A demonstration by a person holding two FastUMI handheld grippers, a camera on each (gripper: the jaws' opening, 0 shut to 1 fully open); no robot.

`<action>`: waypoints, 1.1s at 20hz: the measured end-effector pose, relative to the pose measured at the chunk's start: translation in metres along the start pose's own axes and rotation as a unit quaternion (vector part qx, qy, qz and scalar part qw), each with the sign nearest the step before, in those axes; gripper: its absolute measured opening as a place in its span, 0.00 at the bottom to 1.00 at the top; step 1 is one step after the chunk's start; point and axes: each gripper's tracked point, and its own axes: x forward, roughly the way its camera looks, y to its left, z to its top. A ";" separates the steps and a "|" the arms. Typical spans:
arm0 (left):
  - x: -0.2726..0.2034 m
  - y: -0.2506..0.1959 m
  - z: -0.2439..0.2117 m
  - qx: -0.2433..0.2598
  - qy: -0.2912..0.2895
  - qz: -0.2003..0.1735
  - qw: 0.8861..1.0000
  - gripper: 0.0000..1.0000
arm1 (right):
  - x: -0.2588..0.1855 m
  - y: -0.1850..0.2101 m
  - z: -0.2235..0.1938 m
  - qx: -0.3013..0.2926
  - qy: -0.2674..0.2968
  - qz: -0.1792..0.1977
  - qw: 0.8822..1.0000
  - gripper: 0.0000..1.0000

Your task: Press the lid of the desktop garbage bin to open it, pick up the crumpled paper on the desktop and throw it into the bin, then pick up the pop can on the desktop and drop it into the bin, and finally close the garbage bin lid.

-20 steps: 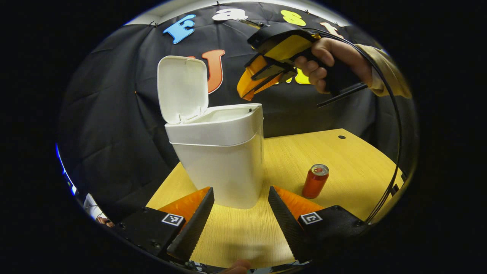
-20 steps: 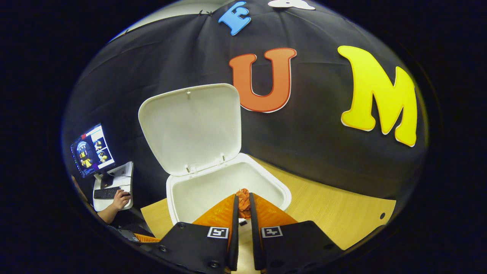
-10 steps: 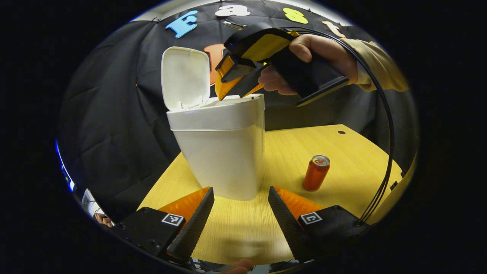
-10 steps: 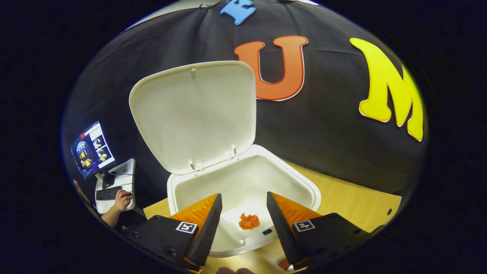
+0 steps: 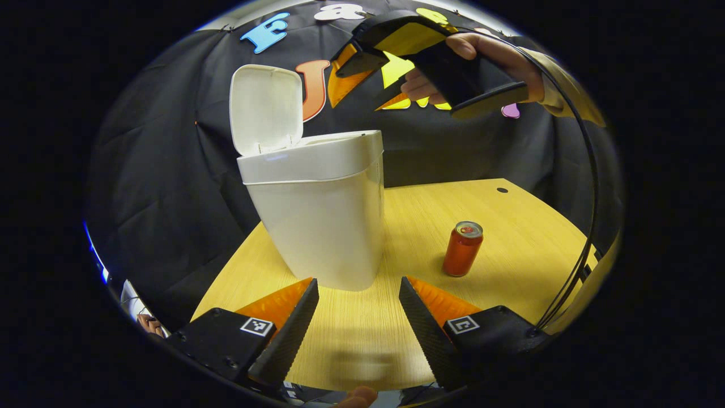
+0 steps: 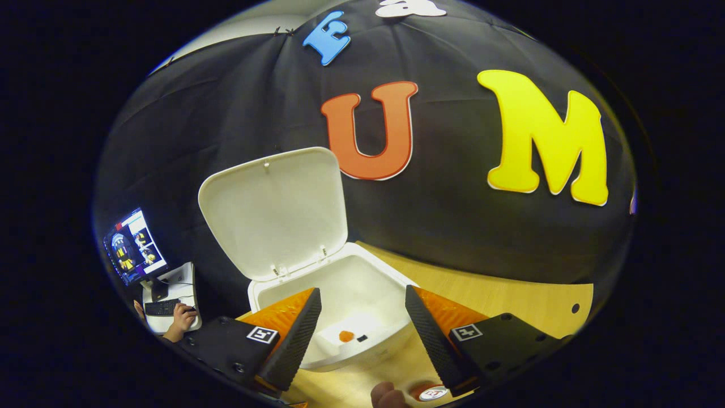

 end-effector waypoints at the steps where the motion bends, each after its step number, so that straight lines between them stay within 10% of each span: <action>1: 0.003 -0.002 0.002 0.002 -0.001 0.002 1.000 0.95 | -0.008 -0.011 0.007 0.006 -0.014 -0.010 1.000 0.95; 22: 0.107 -0.171 -0.023 0.051 0.028 -0.136 0.989 0.95 | -0.172 -0.211 -0.096 0.055 0.029 -0.210 0.976 0.95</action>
